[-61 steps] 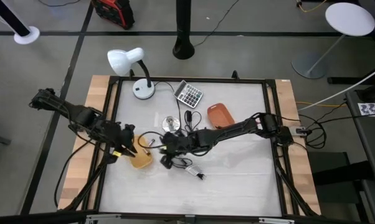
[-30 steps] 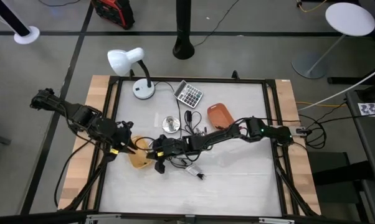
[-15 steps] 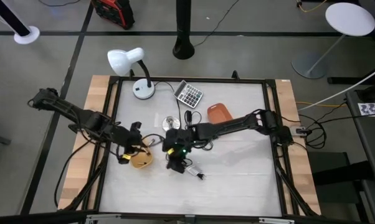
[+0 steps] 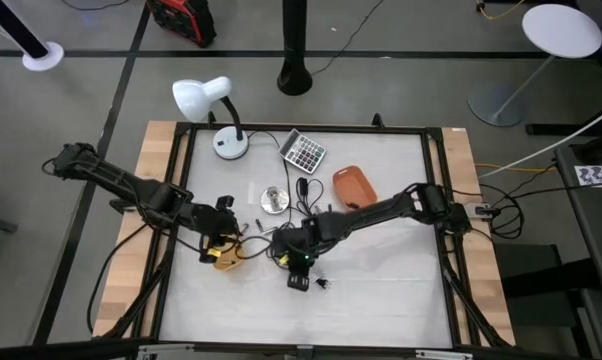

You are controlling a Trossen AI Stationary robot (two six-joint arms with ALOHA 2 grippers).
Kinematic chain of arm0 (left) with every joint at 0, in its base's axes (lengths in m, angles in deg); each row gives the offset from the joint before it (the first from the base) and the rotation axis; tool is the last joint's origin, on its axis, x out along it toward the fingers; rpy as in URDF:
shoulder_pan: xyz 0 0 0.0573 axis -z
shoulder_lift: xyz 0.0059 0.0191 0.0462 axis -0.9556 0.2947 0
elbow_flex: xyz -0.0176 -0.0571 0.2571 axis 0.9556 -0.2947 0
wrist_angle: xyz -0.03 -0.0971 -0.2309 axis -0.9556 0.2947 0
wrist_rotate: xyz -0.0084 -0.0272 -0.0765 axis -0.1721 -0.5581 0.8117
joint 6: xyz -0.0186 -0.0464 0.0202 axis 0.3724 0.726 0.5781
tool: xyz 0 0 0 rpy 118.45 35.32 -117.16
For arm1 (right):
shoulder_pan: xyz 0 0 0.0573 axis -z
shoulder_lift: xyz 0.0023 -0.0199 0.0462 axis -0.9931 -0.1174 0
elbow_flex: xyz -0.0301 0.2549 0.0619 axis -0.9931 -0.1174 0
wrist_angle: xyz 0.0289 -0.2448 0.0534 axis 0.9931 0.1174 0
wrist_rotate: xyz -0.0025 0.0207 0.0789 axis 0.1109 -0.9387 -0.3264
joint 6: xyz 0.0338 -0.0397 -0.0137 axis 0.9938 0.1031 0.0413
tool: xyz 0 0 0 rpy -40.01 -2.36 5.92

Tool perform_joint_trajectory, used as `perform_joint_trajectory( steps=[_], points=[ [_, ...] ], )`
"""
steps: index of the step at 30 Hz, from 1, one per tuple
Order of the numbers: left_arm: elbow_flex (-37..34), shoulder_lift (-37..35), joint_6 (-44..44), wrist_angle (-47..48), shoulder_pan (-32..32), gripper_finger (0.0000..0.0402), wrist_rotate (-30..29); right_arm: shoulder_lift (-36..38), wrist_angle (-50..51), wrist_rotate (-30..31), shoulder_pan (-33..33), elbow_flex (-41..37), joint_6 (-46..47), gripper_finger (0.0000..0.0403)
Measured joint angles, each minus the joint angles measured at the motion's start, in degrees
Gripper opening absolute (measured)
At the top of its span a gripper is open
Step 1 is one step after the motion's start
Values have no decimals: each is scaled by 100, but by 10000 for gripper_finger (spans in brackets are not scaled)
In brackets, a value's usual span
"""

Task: Sort batteries
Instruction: Put the brown battery into the orange bin

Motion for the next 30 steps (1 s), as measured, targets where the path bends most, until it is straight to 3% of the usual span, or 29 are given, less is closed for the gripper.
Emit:
perform_joint_trajectory(
  steps=[4,10,30],
  points=[
    [0,0,-13,8,0,72,2,-19,404,654,62,-1,353,83],
    [0,0,-19,21,2,72,3,-22,426,723,98,-1,677,120],
    [0,0,-83,71,4,72,11,-437,239,1004,98,1,884,124]
  ],
)
